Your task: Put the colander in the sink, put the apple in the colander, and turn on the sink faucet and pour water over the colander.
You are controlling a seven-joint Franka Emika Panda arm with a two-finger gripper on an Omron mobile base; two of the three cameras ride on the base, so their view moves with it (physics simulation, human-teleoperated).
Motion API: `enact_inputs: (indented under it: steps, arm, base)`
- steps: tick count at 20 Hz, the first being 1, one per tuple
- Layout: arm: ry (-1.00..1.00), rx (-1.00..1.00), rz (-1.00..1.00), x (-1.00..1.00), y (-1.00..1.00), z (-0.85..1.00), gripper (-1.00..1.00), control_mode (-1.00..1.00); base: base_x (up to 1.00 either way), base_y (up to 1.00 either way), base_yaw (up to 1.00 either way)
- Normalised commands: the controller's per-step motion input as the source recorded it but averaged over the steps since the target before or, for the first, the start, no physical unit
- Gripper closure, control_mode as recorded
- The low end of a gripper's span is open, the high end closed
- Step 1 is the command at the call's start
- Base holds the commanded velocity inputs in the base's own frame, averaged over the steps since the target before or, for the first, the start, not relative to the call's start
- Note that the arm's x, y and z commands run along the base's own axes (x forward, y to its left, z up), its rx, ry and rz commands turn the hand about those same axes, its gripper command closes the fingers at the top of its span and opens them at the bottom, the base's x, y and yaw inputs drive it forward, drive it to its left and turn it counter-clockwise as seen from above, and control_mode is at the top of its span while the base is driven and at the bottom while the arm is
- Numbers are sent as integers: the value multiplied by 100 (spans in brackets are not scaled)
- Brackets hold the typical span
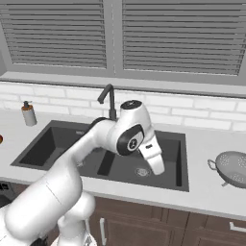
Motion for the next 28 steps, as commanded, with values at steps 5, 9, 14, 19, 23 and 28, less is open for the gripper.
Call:
enact_inputs:
  steps: [5,9,14,19,23,28]
  arm:
    - [-2,12,-29,-5,-98,0,-100,-100]
    - [-12,12,-24,-14,-100,0,-100,-100]
    - [-11,13,-17,-9,-91,0,-100,-100]
    - [-13,5,-12,0,-58,-11,-100,-100]
    - [-11,1,-10,0,-40,-13,-100,-100]
    - [0,0,-6,0,-19,-32,-100,-100]
  base:
    - [0,0,0]
    - [0,0,0]
    - [0,0,0]
    - [0,0,0]
    - [0,0,0]
    - [0,0,0]
